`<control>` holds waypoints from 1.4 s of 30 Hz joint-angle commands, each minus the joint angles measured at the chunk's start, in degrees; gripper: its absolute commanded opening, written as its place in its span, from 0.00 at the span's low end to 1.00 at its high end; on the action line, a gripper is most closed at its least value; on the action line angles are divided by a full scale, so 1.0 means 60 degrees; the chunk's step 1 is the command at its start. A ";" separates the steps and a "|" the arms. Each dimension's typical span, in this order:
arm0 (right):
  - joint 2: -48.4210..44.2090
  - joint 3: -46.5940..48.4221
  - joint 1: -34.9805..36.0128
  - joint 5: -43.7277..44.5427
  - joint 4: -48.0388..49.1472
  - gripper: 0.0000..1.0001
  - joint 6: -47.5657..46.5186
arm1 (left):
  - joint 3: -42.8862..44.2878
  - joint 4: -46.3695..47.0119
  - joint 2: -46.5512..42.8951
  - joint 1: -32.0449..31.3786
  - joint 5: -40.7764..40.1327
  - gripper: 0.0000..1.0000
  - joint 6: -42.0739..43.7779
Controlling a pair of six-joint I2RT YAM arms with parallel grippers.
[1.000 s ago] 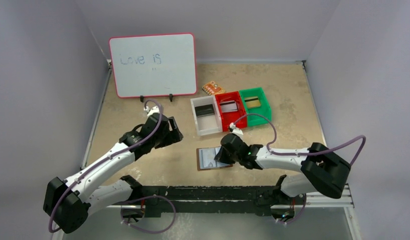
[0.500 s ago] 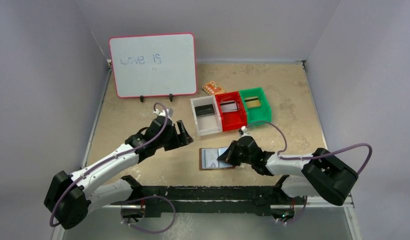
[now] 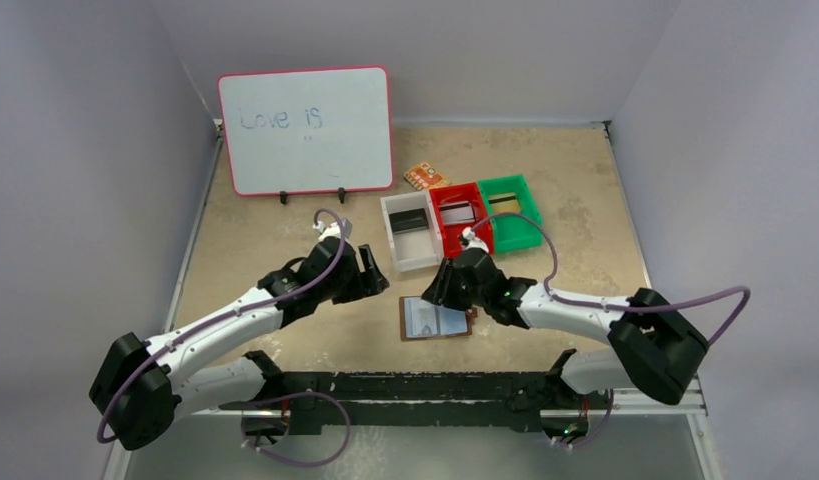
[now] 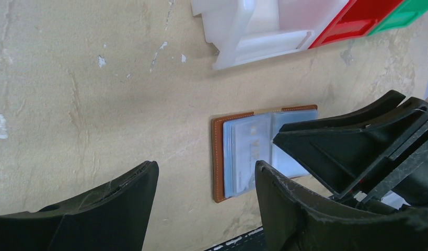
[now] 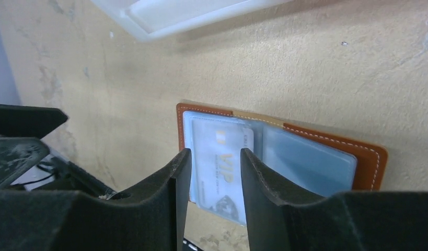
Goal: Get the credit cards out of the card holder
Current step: Remove the credit card from the card holder.
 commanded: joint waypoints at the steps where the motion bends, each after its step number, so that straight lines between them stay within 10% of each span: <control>1: 0.0900 0.1158 0.0480 0.1193 -0.1803 0.43 -0.0562 | 0.0308 -0.0073 -0.0312 -0.0055 -0.0514 0.67 -0.0050; 9: 0.2635 0.2499 0.1510 0.2497 -0.3581 0.41 -0.0114 | 0.0308 -0.0350 -0.0487 -0.0056 -0.0672 0.67 -0.0017; 17: 0.3524 0.2701 0.1586 0.2377 -0.3651 0.18 -0.0003 | 0.0278 -0.0437 -0.0557 -0.0054 -0.0682 0.67 -0.0032; 21: 0.3355 0.2098 0.1522 0.1728 -0.2767 0.01 0.0006 | 0.0250 -0.0283 -0.0509 -0.0055 -0.0450 0.67 -0.0032; 42: 0.3752 -0.0993 -0.0773 -0.2165 0.2829 0.00 0.0472 | -0.0353 0.2323 0.0827 -0.1109 0.0483 0.66 -0.1020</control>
